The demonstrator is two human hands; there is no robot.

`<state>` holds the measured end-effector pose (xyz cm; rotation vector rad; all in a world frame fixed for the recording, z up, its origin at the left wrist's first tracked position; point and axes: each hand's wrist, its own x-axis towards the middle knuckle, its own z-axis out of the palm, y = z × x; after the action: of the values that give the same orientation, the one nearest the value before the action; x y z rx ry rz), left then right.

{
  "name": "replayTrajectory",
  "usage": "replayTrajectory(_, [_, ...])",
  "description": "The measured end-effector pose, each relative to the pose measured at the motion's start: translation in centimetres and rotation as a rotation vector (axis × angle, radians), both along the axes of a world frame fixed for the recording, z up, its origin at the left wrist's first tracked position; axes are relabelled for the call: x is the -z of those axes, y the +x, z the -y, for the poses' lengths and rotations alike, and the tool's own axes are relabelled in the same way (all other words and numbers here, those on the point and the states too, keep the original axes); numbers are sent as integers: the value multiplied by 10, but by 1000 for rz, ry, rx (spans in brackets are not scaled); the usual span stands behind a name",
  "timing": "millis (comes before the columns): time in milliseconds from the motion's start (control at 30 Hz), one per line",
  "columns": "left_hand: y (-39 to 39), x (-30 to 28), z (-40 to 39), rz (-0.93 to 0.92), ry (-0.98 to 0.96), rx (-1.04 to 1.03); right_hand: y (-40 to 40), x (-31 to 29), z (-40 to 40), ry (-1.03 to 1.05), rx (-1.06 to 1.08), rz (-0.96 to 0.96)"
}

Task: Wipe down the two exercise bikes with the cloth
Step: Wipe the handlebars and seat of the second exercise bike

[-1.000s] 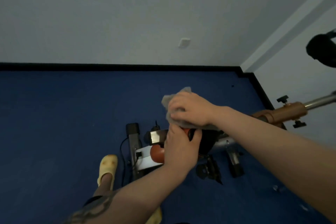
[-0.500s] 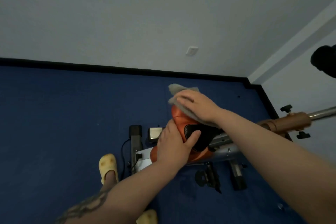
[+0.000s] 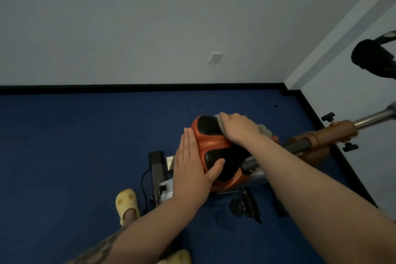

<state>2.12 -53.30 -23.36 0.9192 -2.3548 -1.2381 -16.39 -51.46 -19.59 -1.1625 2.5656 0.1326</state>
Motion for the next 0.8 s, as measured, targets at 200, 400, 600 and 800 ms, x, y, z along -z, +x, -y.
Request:
replayTrajectory(200, [3,5,3,0,-78,38,24,0,2,-420,-8,296])
replayTrajectory(400, [-17,-5,26,-54,-80,39,-1,9,-32,-168,149,-60])
replayTrajectory(600, [-42,-13,56,100,-345,319,39,16,-18,-328,407,-188])
replayTrajectory(800, [-81,-23,74,253,-541,505,53,21,-49,-401,616,-83])
